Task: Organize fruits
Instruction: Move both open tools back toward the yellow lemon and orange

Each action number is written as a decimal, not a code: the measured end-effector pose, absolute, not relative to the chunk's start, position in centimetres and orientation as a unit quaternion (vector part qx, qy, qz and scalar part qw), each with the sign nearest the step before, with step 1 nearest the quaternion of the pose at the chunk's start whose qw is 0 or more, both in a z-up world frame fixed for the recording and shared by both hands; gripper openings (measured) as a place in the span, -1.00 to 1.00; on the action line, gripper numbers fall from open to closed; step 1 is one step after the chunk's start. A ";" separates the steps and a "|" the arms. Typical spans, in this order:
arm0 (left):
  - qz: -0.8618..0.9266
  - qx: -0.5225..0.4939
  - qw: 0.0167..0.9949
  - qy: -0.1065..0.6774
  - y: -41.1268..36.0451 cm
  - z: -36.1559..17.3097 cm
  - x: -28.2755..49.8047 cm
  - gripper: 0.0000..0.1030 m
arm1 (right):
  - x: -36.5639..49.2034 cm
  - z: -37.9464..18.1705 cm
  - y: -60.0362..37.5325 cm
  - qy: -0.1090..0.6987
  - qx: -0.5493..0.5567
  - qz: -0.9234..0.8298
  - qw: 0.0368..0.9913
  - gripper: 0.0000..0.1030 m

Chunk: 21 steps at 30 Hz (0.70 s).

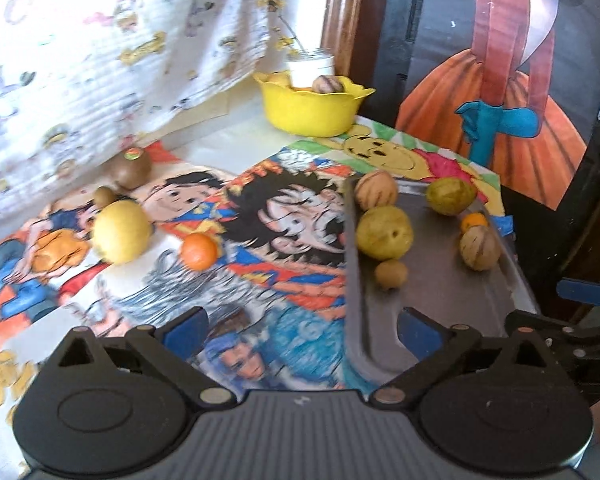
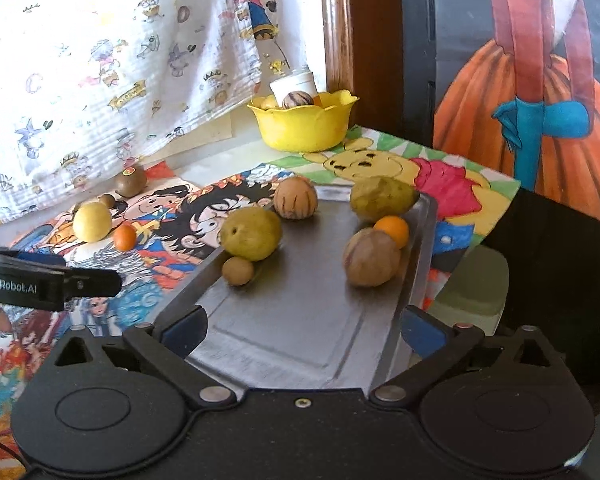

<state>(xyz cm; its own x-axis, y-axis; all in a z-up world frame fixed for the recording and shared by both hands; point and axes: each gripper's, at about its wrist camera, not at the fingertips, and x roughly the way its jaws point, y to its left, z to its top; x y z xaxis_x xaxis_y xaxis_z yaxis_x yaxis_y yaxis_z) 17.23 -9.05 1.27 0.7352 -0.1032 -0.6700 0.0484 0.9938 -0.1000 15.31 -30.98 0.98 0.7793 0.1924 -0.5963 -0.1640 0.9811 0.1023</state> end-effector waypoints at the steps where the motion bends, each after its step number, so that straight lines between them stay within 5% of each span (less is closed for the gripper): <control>1: -0.036 -0.039 0.930 0.364 -8.6 1.2 16.8 0.99 | 14.9 1.0 -30.7 0.321 0.030 0.092 0.942 0.99; 21: 0.103 -0.099 0.917 0.372 5.1 0.8 12.0 0.99 | 10.7 2.3 -21.2 0.341 0.005 0.185 0.922 0.99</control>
